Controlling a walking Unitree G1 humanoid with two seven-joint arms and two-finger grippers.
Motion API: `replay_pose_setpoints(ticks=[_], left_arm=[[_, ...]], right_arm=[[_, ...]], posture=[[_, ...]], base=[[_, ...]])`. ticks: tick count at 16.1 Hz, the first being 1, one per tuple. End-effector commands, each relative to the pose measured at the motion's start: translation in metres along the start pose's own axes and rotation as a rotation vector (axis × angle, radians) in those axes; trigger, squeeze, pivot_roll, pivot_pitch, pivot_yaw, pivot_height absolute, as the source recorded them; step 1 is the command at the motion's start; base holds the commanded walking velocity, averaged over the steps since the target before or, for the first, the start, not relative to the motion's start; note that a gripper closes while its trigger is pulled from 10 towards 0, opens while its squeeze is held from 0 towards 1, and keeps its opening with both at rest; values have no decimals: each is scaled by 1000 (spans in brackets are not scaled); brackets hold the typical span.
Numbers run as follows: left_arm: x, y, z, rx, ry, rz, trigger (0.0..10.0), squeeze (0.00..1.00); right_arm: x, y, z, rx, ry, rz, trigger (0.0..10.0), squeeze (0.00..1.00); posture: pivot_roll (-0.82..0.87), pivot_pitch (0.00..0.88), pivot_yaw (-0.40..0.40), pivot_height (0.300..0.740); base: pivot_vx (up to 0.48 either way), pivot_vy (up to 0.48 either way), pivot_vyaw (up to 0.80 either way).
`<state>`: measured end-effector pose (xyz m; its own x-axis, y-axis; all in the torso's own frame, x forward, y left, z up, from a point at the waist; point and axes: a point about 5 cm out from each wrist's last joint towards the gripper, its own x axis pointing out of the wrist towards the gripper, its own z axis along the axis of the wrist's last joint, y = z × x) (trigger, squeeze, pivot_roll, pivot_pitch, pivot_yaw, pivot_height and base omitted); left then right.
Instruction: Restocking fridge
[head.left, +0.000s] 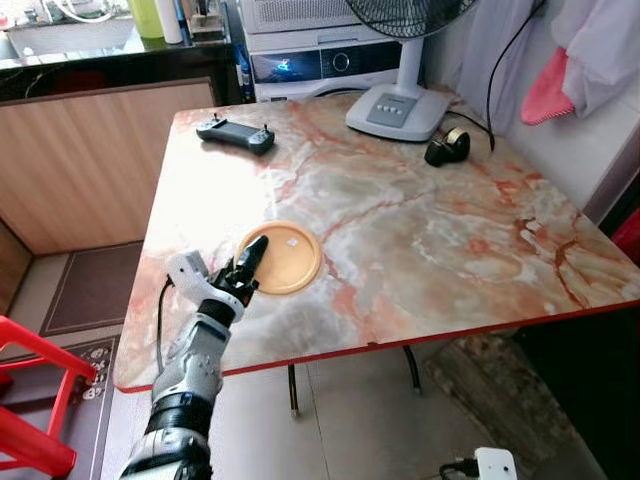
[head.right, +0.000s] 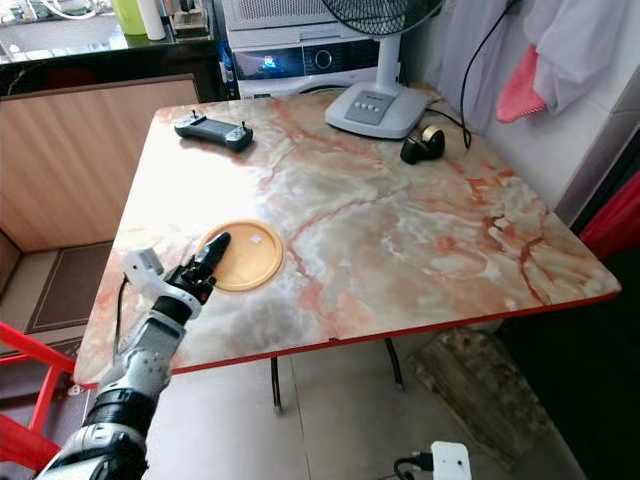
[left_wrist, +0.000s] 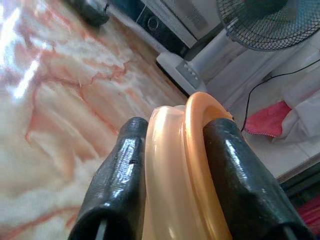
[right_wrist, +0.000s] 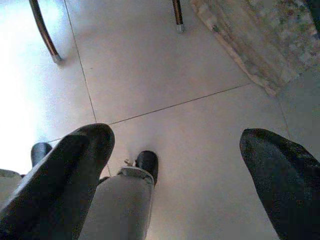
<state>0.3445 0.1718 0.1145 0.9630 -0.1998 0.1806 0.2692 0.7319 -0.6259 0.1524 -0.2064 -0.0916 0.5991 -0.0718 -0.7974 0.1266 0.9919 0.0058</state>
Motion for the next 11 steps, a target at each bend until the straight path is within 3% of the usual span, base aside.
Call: replay_pose_setpoints(ticks=[1,3,4,6,8,10,11], left_arm=[[1,-5,5,24,-10,-15,0,0],[-1,-4,8,56,-12,-2,0,0],[-1,-2,11,102,-23,24,10000,0],[-1,-2,16,244,-31,87,10000,0],[2,-11,19,431,-37,80,10000,0],[6,-20,23,544,-40,55,10000,0],[7,-22,23,552,-41,50,10000,0]], right_arm=[[1,2,2,11,-10,-3,10000,0],[2,3,6,14,-14,-3,10000,0],[3,3,8,15,-17,-2,10000,0],[4,4,13,30,-36,-7,10000,0],[5,5,18,66,-48,-18,10000,0],[6,7,20,85,-57,-15,10000,0],[6,7,21,88,-58,-15,10000,0]], posture=[[-49,0,40,740],[-31,0,38,740],[-28,0,34,740],[-19,0,34,740],[0,0,42,740],[9,0,54,740],[9,0,58,740]], base=[[0,0,0],[0,0,0],[0,0,0],[0,0,0],[0,0,0],[0,0,0],[0,0,0]])
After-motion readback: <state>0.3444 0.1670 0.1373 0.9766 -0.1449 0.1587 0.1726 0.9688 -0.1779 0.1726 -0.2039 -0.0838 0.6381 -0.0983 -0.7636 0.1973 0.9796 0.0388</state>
